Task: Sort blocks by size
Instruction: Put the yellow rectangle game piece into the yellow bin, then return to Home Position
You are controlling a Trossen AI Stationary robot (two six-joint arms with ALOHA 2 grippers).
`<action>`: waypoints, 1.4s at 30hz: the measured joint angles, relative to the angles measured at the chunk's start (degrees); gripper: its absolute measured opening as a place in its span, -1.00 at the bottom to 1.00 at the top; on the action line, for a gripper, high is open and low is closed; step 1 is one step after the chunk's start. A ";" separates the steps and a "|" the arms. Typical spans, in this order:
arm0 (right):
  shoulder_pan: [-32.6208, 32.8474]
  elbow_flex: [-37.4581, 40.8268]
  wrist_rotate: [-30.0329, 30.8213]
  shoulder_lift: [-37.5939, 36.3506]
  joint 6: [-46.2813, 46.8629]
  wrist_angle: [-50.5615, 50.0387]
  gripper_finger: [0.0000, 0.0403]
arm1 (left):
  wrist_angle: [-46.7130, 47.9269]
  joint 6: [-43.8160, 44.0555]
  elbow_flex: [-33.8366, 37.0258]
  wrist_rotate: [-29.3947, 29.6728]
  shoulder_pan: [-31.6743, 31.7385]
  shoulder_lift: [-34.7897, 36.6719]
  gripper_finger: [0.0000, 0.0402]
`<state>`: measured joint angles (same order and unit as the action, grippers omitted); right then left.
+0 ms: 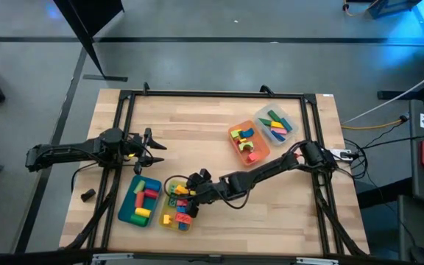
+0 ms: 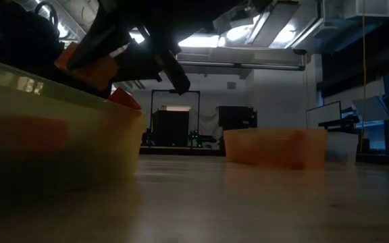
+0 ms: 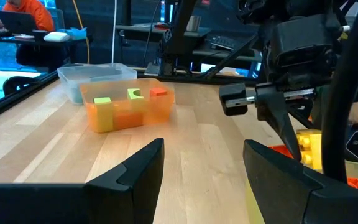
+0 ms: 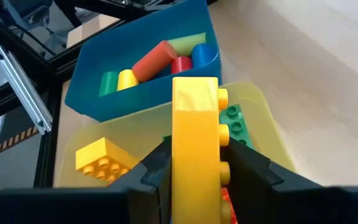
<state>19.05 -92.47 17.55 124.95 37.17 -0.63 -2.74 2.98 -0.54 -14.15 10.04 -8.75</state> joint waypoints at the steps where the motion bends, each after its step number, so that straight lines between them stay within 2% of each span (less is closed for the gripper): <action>1: 0.00 0.00 -0.18 0.00 0.00 0.10 -0.39 | 0.00 0.00 0.00 0.02 0.02 0.00 0.02; 12: 0.04 0.00 -2.61 0.00 -1.96 1.63 -0.38 | 0.00 0.00 0.00 0.01 0.01 0.00 0.02; 15: 0.04 0.00 -4.09 0.00 -3.43 2.37 -0.28 | 0.00 0.00 0.00 0.01 0.01 0.00 0.02; 21: -0.08 -0.02 -1.63 0.00 -4.26 3.30 0.01 | 0.00 0.00 0.00 0.00 0.00 0.00 0.02; 26: -1.04 -0.02 -2.19 -0.32 -4.70 5.42 0.10 | 0.00 0.00 0.00 0.01 0.01 0.00 0.02; 29: -2.39 -0.02 -6.59 -1.84 -5.96 4.20 0.09 | 0.00 0.00 0.00 0.02 0.02 -0.02 0.02; 36: -9.03 -0.07 -25.10 -10.56 -10.57 -4.93 0.00 | 0.00 0.00 0.00 0.02 0.01 -0.09 0.02; 42: -14.61 -0.07 -25.45 -20.55 -13.30 -16.01 -0.07 | -0.01 0.00 0.00 0.00 0.01 -0.15 0.02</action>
<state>4.44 -92.53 -7.90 104.40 23.87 -16.64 -2.76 2.98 -0.54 -14.15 10.05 -8.90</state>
